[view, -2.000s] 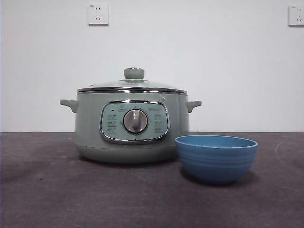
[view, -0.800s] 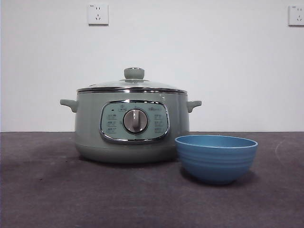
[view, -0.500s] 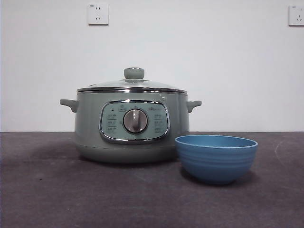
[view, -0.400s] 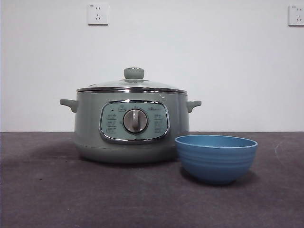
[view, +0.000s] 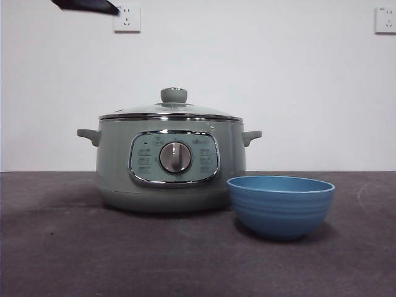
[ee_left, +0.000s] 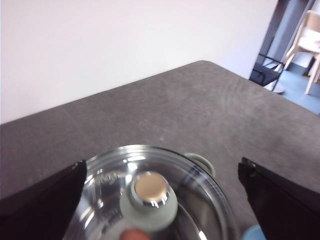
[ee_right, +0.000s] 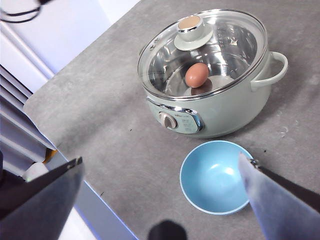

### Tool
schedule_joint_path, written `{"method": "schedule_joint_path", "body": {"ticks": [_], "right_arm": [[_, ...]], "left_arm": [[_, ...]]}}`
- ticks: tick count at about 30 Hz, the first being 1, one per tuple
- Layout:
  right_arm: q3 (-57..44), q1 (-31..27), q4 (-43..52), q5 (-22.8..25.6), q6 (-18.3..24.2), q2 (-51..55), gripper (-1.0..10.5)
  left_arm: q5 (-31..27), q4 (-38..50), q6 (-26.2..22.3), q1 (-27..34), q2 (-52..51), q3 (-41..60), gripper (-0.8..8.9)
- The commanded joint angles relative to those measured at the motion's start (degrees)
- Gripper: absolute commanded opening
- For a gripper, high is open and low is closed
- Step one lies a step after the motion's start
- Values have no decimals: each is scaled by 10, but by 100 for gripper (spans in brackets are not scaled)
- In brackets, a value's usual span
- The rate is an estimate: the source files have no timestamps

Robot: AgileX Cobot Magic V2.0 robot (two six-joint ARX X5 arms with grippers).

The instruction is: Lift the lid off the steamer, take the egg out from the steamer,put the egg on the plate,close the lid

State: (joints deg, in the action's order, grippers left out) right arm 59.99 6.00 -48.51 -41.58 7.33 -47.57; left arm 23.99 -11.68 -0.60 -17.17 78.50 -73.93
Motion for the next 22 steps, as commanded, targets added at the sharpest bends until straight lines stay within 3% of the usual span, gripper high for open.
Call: {"method": "schedule_joint_path", "body": {"ticks": [1, 15, 22], "right_arm": [[2, 1, 0, 0, 0, -1, 537], [2, 1, -9, 1, 0, -1, 537], [2, 1, -9, 1, 0, -1, 537]], "left_arm": [[-12, 32, -11, -10, 40, -5, 535], [-75, 133, -12, -63, 186, -5, 535], [-108, 131, -26, -72, 220, -5, 535]]}}
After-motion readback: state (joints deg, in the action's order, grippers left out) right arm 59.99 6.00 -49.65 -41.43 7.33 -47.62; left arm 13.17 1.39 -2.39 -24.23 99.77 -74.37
